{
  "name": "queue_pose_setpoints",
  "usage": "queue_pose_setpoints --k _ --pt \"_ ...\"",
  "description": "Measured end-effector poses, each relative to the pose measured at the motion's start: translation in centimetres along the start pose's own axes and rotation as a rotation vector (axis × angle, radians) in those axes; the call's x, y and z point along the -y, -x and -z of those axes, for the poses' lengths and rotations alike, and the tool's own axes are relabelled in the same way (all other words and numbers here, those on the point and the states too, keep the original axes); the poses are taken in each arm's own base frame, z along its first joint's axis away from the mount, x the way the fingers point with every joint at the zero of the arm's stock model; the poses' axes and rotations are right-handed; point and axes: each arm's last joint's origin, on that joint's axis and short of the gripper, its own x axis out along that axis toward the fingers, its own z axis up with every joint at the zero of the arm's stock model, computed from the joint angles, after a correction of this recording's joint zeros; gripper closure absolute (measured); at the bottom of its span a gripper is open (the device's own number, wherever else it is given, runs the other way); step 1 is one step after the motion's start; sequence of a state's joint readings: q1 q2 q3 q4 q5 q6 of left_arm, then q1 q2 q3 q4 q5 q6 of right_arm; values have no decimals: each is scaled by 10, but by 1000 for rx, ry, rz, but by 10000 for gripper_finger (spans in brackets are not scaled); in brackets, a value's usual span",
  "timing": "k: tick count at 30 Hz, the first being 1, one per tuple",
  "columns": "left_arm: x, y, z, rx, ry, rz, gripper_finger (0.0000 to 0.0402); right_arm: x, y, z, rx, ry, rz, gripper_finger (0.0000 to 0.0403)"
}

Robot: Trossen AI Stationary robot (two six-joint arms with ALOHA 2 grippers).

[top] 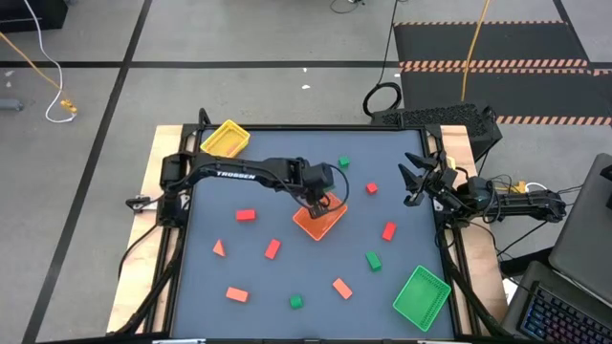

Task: Sort & place blocks by color
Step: Put the green block into the orange bin

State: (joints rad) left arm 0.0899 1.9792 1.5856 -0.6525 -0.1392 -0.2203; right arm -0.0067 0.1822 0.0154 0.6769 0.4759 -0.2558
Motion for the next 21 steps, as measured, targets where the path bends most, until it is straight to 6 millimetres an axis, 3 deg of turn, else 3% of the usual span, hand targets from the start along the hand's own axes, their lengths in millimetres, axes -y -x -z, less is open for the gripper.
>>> queue_pose_setpoints --k 10,21 --pt "24 8 4 24 52 -6 345 0 0 0 0 -5 0 220" --pt "22 8 2 42 83 -6 132 3 0 -9 87 -47 22 220"
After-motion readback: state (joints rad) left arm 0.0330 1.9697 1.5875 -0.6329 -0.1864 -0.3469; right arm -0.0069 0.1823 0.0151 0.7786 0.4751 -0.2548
